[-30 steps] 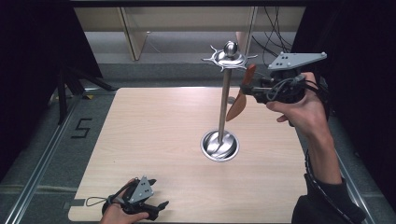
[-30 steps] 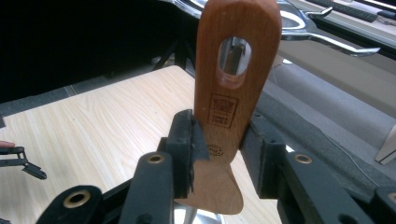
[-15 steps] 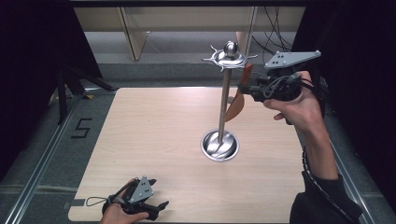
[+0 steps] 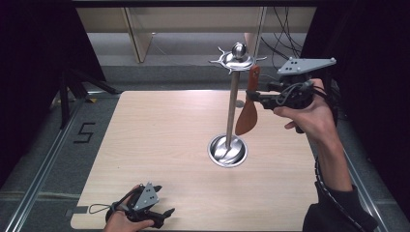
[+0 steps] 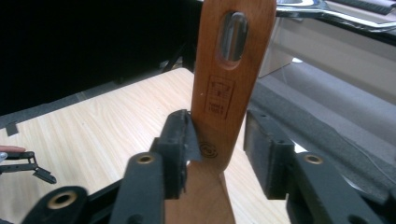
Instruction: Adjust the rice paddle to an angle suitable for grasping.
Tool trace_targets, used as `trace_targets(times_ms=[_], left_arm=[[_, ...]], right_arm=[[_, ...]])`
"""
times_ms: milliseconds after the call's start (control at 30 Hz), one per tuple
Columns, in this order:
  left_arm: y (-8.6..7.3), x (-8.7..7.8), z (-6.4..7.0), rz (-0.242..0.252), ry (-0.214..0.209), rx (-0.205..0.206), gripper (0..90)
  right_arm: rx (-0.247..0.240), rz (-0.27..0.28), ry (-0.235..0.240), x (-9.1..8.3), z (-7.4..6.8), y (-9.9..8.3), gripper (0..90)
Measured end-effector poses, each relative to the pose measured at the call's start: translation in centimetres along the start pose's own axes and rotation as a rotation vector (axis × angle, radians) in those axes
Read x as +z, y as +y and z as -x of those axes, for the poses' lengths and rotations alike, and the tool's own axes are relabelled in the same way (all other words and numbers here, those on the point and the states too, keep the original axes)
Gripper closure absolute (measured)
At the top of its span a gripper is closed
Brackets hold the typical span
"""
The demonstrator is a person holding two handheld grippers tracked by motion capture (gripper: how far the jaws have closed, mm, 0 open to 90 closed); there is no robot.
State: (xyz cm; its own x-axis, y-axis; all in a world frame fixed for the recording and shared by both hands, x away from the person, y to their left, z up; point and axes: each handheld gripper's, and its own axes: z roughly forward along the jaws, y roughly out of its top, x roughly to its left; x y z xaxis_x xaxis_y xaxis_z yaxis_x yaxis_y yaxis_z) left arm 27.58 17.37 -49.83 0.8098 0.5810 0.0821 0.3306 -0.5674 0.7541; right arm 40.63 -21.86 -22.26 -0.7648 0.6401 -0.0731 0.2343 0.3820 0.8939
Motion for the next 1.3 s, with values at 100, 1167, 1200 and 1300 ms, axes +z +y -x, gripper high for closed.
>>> trace_targets(times_ms=[100,1167,1200,1300], left_arm=[[0.0,0.0,0.0,-0.001,0.002,-0.003,16.0],[0.0,0.0,0.0,0.004,-0.001,-0.009,16.1],[0.0,0.0,0.0,0.001,-0.003,-0.006,16.1],[0.0,0.1,-0.1,0.001,0.008,-0.004,16.1]], right_arm=[[0.003,0.019,-0.008,-0.6,-0.1,-0.3,54.1],[0.031,0.069,-0.065,-2.6,-1.1,-6.7,39.6],[0.063,0.068,-0.056,-2.6,-1.3,-7.3,39.2],[0.062,0.074,-0.05,-2.5,-1.2,-8.1,39.0]])
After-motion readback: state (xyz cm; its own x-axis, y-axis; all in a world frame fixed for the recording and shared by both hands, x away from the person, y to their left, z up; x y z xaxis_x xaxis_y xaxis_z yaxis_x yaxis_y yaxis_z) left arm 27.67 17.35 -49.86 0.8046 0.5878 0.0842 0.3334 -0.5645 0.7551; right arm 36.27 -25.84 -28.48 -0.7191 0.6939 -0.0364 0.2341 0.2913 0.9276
